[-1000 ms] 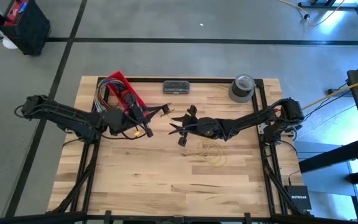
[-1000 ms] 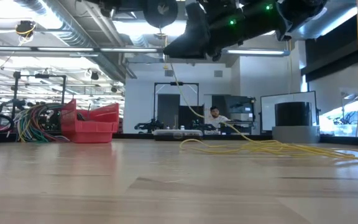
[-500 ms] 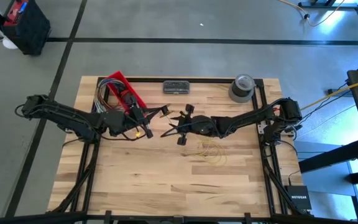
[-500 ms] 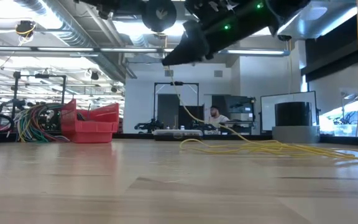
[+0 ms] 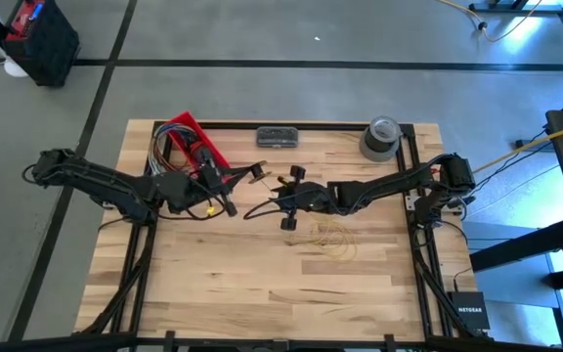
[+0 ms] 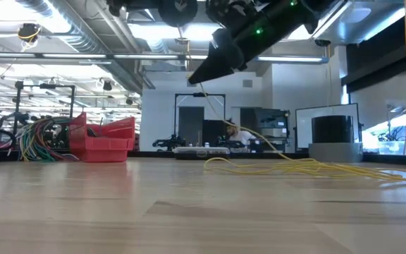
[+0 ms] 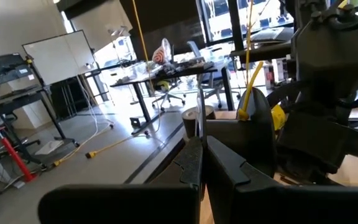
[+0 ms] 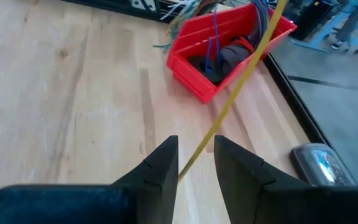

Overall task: Coil cords
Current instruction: Coil the yellow wire on the spool

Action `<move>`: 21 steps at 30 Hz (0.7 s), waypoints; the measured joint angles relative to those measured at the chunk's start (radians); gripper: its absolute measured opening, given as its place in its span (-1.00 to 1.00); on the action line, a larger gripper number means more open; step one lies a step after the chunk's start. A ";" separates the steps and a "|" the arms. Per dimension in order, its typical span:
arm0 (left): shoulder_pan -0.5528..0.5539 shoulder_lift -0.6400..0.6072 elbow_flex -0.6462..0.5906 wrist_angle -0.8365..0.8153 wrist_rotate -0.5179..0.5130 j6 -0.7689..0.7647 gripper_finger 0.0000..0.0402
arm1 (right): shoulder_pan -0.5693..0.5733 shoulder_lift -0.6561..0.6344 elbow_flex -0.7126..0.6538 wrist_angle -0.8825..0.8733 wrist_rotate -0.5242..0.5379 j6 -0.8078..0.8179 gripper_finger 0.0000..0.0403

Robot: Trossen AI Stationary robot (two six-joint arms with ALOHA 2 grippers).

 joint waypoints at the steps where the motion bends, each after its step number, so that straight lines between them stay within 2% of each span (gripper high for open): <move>1: 0.000 0.000 0.000 -0.001 0.000 0.000 -0.99 | 0.000 0.000 0.000 0.000 0.016 -0.001 -0.47; 6: 0.000 0.000 0.000 -0.004 0.000 0.009 -0.99 | 0.001 0.000 0.000 -0.008 0.103 -0.009 -0.47; 21: 0.000 0.001 0.000 -0.001 0.000 -0.006 -0.99 | 0.040 -0.031 0.000 -0.082 0.134 0.003 -0.47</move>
